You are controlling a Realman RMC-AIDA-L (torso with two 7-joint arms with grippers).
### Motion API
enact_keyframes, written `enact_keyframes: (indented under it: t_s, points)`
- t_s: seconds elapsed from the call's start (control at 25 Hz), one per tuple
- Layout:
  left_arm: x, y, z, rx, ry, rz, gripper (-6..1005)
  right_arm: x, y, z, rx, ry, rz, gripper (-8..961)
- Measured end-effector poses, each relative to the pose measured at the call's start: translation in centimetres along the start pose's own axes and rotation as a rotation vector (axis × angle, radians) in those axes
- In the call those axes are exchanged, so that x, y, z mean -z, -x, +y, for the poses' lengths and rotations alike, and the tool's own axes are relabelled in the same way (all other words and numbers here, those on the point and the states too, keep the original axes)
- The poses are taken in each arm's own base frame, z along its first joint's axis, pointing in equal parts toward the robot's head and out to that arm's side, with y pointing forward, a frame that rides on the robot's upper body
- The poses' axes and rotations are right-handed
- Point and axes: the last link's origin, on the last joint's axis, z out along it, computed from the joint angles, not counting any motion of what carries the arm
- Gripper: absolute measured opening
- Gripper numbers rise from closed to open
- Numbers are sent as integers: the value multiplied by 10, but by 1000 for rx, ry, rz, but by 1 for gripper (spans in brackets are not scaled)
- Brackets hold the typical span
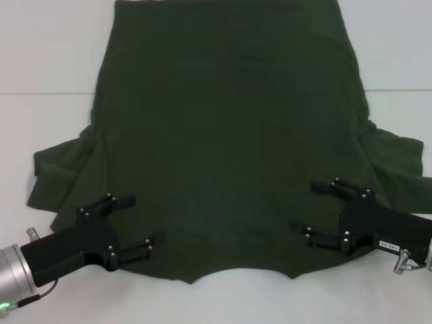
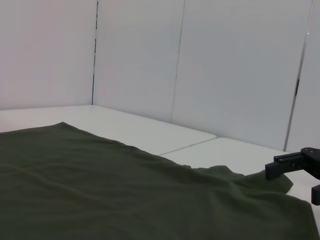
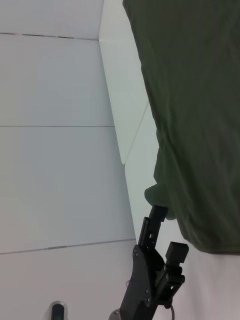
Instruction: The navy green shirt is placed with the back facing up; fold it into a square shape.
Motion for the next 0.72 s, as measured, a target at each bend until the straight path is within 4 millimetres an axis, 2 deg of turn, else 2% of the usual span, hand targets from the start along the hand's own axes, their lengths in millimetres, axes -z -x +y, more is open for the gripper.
enact_keyframes:
  t_s: [0.52, 0.64, 0.72]
  points:
    - [0, 1, 0, 0, -2, -8, 934, 0, 3, -2, -1, -14, -18, 915]
    - [3, 1, -5, 87, -39, 7, 930, -1, 2, -2, -5, -17, -16, 915]
    - [11, -4, -20, 244, -107, 28, 927, -1, 2, -2, -7, -16, -15, 915]
